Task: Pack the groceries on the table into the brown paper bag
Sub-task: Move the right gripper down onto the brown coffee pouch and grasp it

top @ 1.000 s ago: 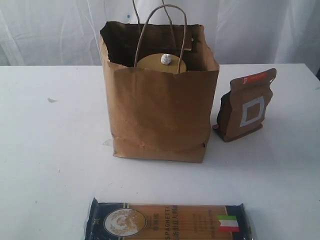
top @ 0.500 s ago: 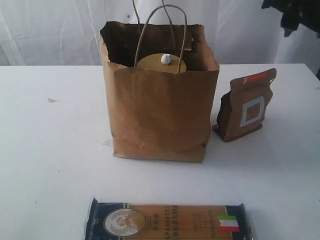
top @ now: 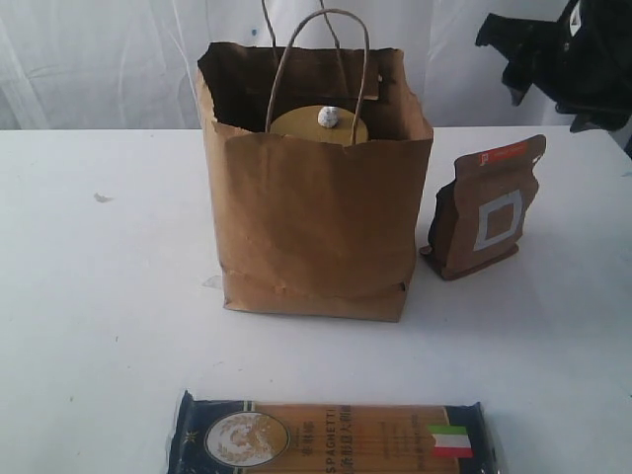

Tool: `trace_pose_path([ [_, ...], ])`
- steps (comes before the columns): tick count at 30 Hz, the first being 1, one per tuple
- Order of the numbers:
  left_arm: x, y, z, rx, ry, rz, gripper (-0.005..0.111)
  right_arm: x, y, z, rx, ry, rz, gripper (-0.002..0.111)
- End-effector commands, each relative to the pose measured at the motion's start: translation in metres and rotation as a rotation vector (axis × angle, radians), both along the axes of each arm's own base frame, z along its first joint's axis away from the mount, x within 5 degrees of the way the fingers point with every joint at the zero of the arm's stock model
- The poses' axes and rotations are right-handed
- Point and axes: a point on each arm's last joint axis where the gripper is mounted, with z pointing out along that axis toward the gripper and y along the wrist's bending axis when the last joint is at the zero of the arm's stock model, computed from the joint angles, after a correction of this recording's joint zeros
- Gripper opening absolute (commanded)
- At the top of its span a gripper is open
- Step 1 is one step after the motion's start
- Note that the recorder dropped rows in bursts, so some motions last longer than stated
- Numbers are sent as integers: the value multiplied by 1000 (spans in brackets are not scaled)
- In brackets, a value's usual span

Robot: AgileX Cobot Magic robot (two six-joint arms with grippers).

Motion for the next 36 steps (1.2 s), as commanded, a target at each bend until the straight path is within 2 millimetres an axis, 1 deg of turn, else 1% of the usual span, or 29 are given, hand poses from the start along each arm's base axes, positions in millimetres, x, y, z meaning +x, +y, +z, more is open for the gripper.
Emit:
trace_pose_path([
  [1,0,0,-1,1,0,2,0,8,-1,-11,-13,7,-26,55],
  [8,0,0,-1,1,0,2,0,17,3,-18,2,-12,-14,55],
  [21,0,0,-1,1,0,2,0,34,9,-51,12,58,-53,55],
  [23,0,0,-1,1,0,2,0,38,10,-64,-1,92,-55,55],
  [24,0,0,-1,1,0,2,0,42,11,-73,-8,114,-55,55],
  [25,0,0,-1,1,0,2,0,43,12,-76,-11,117,-52,55],
  [26,0,0,-1,1,0,2,0,48,12,-85,-17,126,-48,55],
  [27,0,0,-1,1,0,2,0,50,13,-88,-17,130,-45,55],
  [29,0,0,-1,1,0,2,0,56,15,-106,-25,159,-37,55],
  [34,0,0,-1,1,0,2,0,65,17,-133,-32,198,-28,55],
  [35,0,0,-1,1,0,2,0,66,18,-136,-44,201,-6,50],
  [36,0,0,-1,1,0,2,0,67,18,-136,-63,204,24,42],
])
